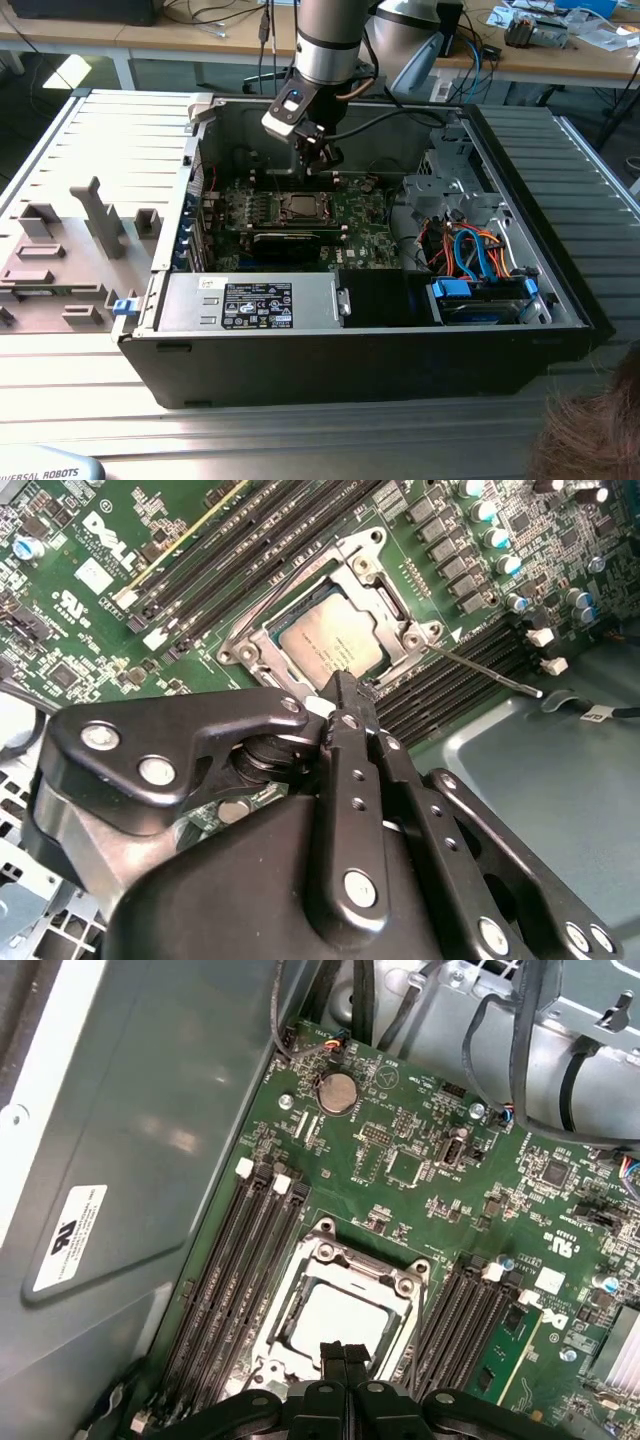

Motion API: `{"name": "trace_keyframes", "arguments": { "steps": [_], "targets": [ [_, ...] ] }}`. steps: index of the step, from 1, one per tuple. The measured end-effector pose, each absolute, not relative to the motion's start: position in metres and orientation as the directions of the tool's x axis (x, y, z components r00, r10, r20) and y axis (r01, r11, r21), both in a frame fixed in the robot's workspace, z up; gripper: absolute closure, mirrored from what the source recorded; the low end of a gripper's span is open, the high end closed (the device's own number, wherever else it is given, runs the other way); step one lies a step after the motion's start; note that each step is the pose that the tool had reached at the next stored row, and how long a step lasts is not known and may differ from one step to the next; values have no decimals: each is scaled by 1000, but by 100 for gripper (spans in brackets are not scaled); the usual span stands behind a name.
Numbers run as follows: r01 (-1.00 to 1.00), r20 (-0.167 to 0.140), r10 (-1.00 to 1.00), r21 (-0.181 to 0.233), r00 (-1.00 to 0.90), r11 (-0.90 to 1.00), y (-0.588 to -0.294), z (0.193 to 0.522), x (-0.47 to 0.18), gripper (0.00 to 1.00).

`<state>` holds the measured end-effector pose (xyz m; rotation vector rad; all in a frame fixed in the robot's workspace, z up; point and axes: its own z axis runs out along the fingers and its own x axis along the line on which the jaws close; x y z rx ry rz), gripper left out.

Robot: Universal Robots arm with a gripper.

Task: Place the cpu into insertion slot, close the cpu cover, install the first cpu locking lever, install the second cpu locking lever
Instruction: 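Install the first cpu locking lever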

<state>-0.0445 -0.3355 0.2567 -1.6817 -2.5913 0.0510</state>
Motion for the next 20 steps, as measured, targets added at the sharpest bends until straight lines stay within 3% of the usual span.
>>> {"name": "trace_keyframes", "arguments": {
  "steps": [20],
  "targets": [
    [889, 23, 891, -57, -454, 454, -336, 257, -45, 89]
  ]
}}
